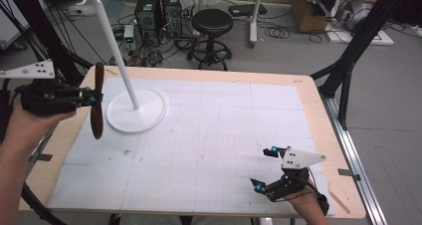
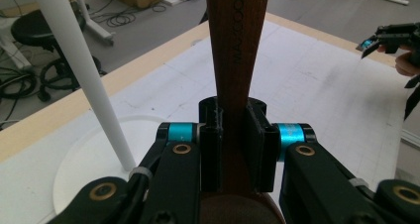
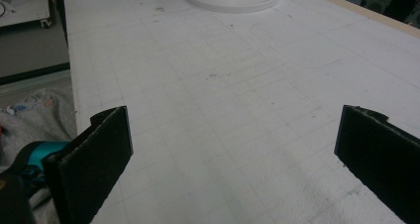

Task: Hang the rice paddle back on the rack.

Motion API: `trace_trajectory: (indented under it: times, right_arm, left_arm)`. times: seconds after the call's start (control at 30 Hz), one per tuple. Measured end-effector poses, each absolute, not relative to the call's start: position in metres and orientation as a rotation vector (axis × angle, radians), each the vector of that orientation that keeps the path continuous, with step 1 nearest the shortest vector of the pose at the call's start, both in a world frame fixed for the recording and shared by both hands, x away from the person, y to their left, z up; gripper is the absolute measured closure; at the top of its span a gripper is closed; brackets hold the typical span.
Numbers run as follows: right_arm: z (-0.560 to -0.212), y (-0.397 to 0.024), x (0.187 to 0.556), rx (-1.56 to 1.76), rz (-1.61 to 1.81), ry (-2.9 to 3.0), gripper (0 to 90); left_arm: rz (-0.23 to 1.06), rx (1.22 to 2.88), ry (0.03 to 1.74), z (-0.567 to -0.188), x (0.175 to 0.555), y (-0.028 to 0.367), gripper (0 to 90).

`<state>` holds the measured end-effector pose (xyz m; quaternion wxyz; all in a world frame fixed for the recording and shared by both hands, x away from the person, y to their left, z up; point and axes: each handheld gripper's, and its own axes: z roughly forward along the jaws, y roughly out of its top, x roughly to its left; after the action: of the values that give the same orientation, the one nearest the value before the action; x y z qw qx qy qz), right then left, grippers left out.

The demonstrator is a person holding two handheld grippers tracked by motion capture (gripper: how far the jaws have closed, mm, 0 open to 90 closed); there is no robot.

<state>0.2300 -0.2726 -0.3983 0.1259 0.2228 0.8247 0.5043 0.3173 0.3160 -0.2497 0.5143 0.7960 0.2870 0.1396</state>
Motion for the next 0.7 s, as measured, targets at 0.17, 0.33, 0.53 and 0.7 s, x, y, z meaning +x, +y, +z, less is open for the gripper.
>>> trace_trajectory:
  times: [0.17, 0.33, 0.53, 0.7]
  right_arm:
    - [-0.398, -0.272, 0.23, 0.649, 1.469, 2.401, 0.2]
    - [-0.398, -0.272, 0.23, 0.648, 1.471, 2.402, 0.2]
    - [-0.398, -0.273, 0.23, 0.647, 1.472, 2.399, 0.2]
    - [-0.398, -0.272, 0.231, 0.641, 1.477, 2.395, 0.2]
  left_arm:
    - [0.36, 1.871, 0.723, -0.241, 0.317, 0.319, 78.2]
    - [0.395, 1.85, 0.749, -0.233, 0.316, 0.321, 78.2]
    - [0.423, 1.811, 0.777, -0.222, 0.317, 0.324, 78.2]
    - [0.449, 1.779, 0.799, -0.213, 0.317, 0.324, 78.2]
